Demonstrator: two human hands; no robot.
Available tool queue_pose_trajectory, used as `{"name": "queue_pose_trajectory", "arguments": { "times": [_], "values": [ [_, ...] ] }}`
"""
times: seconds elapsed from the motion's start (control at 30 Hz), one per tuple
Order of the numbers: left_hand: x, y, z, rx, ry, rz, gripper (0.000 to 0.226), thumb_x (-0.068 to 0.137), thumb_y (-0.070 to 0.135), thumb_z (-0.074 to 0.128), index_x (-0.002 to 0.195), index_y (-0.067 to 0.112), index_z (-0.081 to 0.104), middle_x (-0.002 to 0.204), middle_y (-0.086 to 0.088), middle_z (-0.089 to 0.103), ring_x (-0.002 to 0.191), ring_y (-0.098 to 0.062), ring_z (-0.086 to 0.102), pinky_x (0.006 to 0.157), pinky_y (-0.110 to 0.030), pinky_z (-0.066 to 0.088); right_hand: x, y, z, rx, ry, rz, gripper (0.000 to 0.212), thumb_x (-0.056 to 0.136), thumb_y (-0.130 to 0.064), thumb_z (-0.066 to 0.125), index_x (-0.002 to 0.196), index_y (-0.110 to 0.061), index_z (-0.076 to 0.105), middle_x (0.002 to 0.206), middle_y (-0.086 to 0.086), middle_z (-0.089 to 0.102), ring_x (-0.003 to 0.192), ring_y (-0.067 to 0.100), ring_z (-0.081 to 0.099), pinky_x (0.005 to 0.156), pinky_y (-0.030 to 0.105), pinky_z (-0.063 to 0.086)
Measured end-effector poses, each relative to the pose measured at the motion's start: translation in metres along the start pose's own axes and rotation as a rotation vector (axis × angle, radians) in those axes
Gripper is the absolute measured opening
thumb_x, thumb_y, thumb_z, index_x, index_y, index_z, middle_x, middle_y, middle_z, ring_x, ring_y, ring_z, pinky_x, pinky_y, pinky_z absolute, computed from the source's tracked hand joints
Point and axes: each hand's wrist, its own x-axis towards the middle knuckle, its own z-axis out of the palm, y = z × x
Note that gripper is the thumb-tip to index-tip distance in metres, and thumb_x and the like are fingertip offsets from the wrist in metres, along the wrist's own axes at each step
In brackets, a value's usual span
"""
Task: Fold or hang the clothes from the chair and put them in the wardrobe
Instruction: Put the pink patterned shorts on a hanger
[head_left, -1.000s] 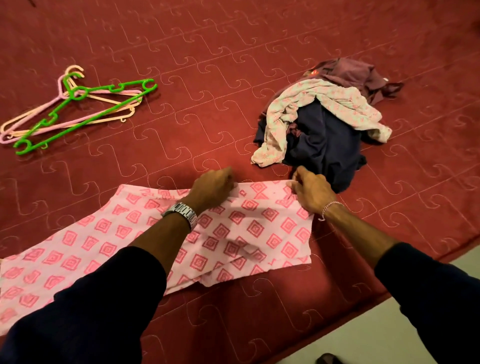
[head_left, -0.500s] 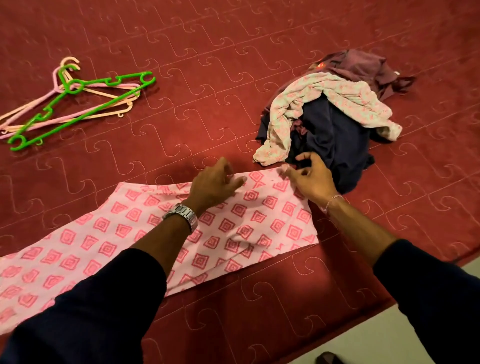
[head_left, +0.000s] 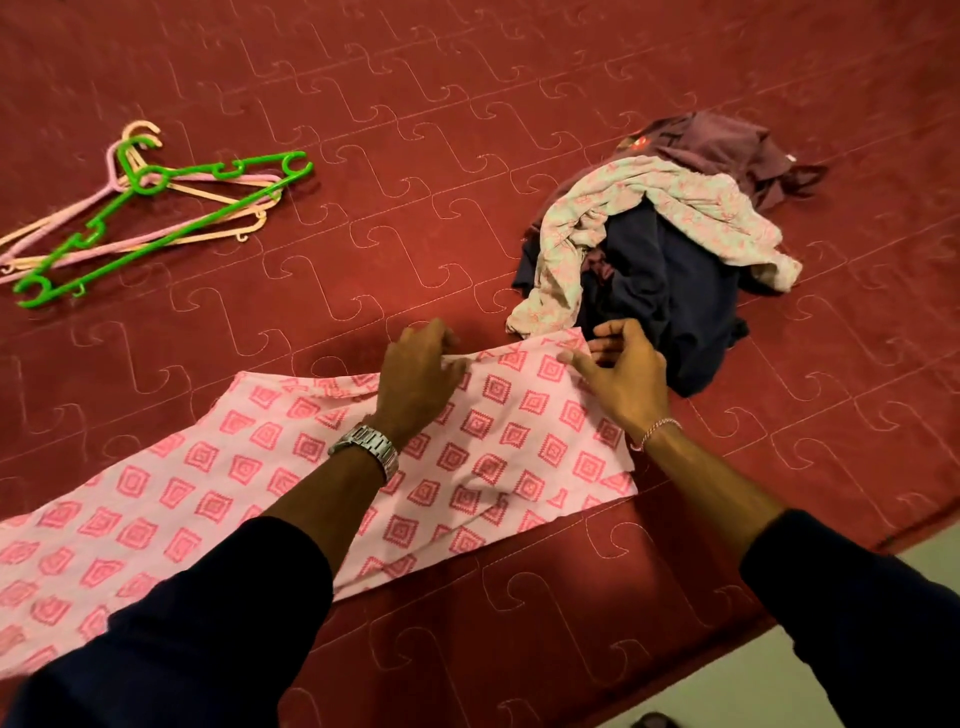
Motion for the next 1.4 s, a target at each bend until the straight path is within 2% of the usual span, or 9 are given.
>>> {"name": "queue_pose_trajectory", "arguments": {
  "times": [0.2, 0.37, 0.47, 0.57, 0.7, 0.8, 0.9, 1.03, 1.4],
  "values": [
    [-0.030, -0.005, -0.011, 0.302, 0.253, 0.234, 0.020, 0.091, 0.025, 0.064, 0.095, 0.007, 0.057, 0.089, -0.011, 0.058, 0.079, -0.021, 0.045, 0.069, -0.032, 0.040, -0.031, 0.017, -0.019, -0.273, 0.029, -0.030, 0.030, 0.084, -0.035, 0.077, 0.100, -0.019, 0.059, 0.094, -0.002, 0.065, 0.084, 0.017, 0.062, 0.074, 0.037, 0.053],
    [-0.085, -0.006, -0.013, 0.329, 0.028, 0.560, 0.027, 0.087, 0.034, 0.069, 0.087, 0.009, 0.060, 0.078, -0.006, 0.060, 0.070, -0.017, 0.048, 0.063, -0.030, 0.042, -0.061, 0.036, -0.029, -0.527, -0.163, 0.242, 0.034, 0.085, -0.052, 0.069, 0.102, -0.023, 0.061, 0.089, -0.003, 0.070, 0.085, 0.022, 0.068, 0.072, 0.039, 0.056],
    [-0.114, -0.010, -0.013, 0.360, -0.082, 0.623, 0.030, 0.085, 0.041, 0.066, 0.087, 0.011, 0.062, 0.075, -0.003, 0.060, 0.067, -0.016, 0.047, 0.061, -0.027, 0.041, -0.066, 0.036, -0.033, -0.343, -0.198, 0.308, 0.025, 0.089, -0.039, 0.072, 0.082, -0.015, 0.066, 0.065, -0.003, 0.071, 0.058, 0.014, 0.070, 0.059, 0.036, 0.059],
    [-0.136, -0.012, -0.016, 0.420, -0.193, 0.586, 0.036, 0.081, 0.046, 0.070, 0.093, 0.013, 0.065, 0.079, -0.004, 0.063, 0.072, -0.019, 0.054, 0.062, -0.031, 0.047, -0.071, 0.027, -0.038, -0.116, -0.122, 0.354, 0.028, 0.087, -0.031, 0.077, 0.077, -0.009, 0.063, 0.062, 0.004, 0.071, 0.045, 0.012, 0.065, 0.039, 0.021, 0.047],
    [-0.154, -0.004, -0.026, 0.492, -0.270, 0.449, 0.042, 0.085, 0.043, 0.067, 0.114, 0.013, 0.065, 0.090, -0.005, 0.067, 0.078, -0.021, 0.061, 0.060, -0.033, 0.049, -0.078, 0.019, -0.049, -0.101, -0.044, 0.332, 0.035, 0.084, -0.037, 0.079, 0.075, -0.007, 0.064, 0.059, -0.003, 0.063, 0.051, 0.012, 0.058, 0.041, 0.019, 0.037],
    [-0.161, 0.004, -0.030, 0.575, -0.312, 0.383, 0.043, 0.095, 0.037, 0.053, 0.130, 0.013, 0.057, 0.107, -0.007, 0.068, 0.091, -0.026, 0.065, 0.071, -0.039, 0.053, -0.080, 0.018, -0.054, 0.048, -0.088, 0.376, 0.031, 0.086, -0.028, 0.079, 0.076, -0.004, 0.061, 0.054, 0.005, 0.061, 0.035, 0.003, 0.054, 0.036, 0.016, 0.039],
    [-0.165, 0.012, -0.036, 0.603, -0.341, 0.371, 0.026, 0.100, 0.027, 0.046, 0.115, 0.010, 0.060, 0.103, -0.009, 0.068, 0.086, -0.028, 0.066, 0.070, -0.041, 0.055, -0.079, 0.019, -0.055, 0.102, -0.107, 0.400, 0.030, 0.086, -0.025, 0.080, 0.074, -0.005, 0.061, 0.048, 0.003, 0.061, 0.031, 0.003, 0.052, 0.035, 0.015, 0.040],
    [-0.177, 0.016, -0.046, 0.489, -0.291, 0.362, 0.016, 0.088, 0.027, 0.063, 0.089, 0.012, 0.059, 0.076, -0.006, 0.066, 0.061, -0.025, 0.062, 0.050, -0.034, 0.045, -0.078, 0.027, -0.056, 0.093, -0.074, 0.403, 0.029, 0.085, -0.022, 0.080, 0.070, -0.006, 0.061, 0.046, 0.000, 0.059, 0.031, 0.001, 0.050, 0.035, 0.016, 0.040],
    [-0.201, 0.005, -0.033, 0.266, -0.285, 0.132, 0.015, 0.095, 0.031, 0.055, 0.090, 0.018, 0.050, 0.087, 0.000, 0.058, 0.075, -0.015, 0.048, 0.062, -0.027, 0.034, -0.096, 0.048, -0.047, -0.322, 0.016, 0.254, 0.029, 0.085, -0.037, 0.078, 0.087, -0.012, 0.064, 0.085, 0.007, 0.069, 0.087, 0.031, 0.067, 0.068, 0.035, 0.049]
  ]
}}
